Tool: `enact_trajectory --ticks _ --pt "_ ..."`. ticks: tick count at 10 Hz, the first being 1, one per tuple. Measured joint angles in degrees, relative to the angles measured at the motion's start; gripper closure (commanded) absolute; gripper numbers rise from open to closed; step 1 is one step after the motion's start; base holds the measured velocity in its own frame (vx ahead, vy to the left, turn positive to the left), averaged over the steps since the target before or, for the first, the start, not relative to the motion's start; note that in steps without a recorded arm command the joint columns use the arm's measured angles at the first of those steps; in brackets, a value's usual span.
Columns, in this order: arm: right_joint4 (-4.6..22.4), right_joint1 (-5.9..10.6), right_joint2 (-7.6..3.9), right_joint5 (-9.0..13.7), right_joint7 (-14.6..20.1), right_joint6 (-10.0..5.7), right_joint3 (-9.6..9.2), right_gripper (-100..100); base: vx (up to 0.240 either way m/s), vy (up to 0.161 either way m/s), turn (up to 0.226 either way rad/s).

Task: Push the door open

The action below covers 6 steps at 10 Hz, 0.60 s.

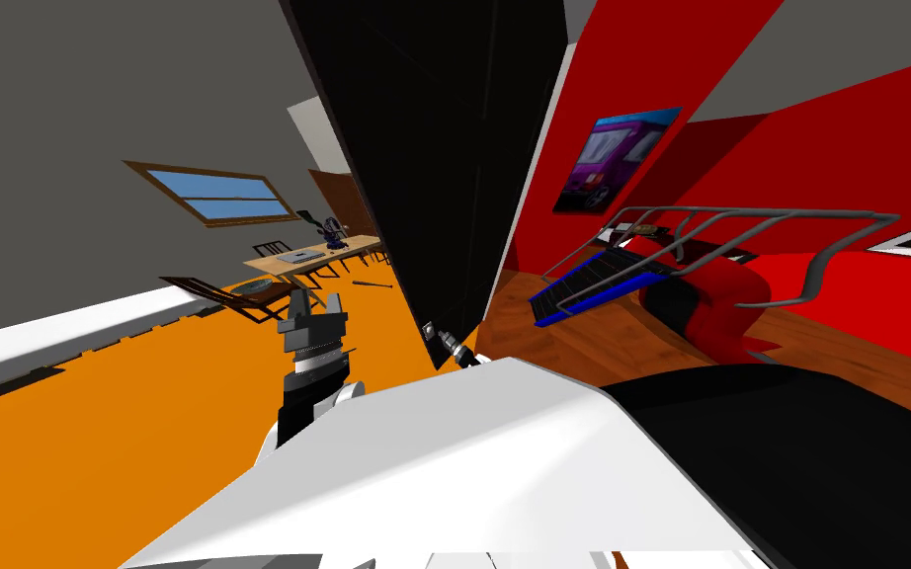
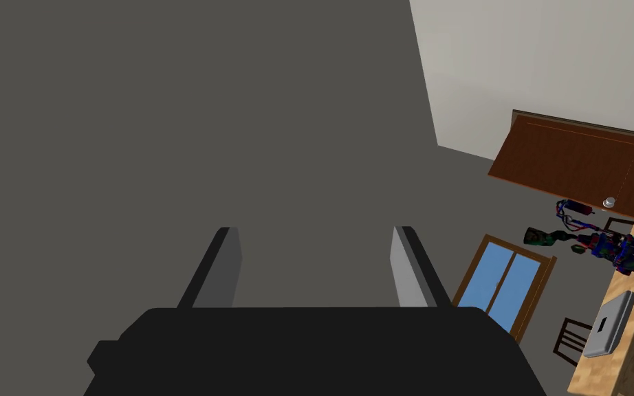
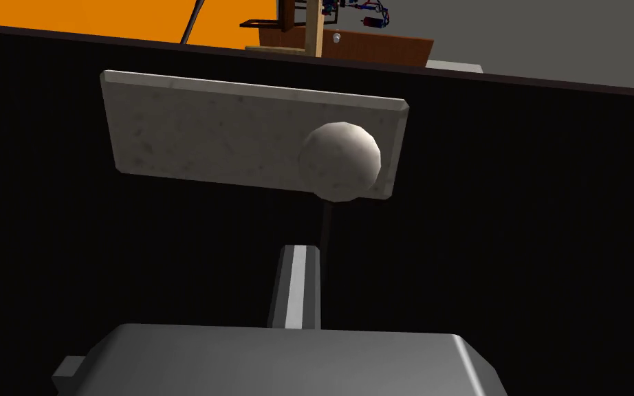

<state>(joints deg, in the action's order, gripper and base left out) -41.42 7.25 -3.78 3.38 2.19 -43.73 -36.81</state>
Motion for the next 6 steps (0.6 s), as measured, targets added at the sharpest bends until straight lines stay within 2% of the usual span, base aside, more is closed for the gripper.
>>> enact_trajectory --ticks 4,5,6 --pt "-0.60 -0.37 0.40 0.43 0.39 -0.10 -0.21 -100 -0.190 -0.071 -0.047" --pt "-1.52 -0.76 0.49 0.54 0.55 0.18 -0.31 -100 -0.100 -0.038 -0.003" --pt "-1.64 -0.83 0.49 0.55 0.59 0.27 -0.33 -100 0.060 0.055 0.038"
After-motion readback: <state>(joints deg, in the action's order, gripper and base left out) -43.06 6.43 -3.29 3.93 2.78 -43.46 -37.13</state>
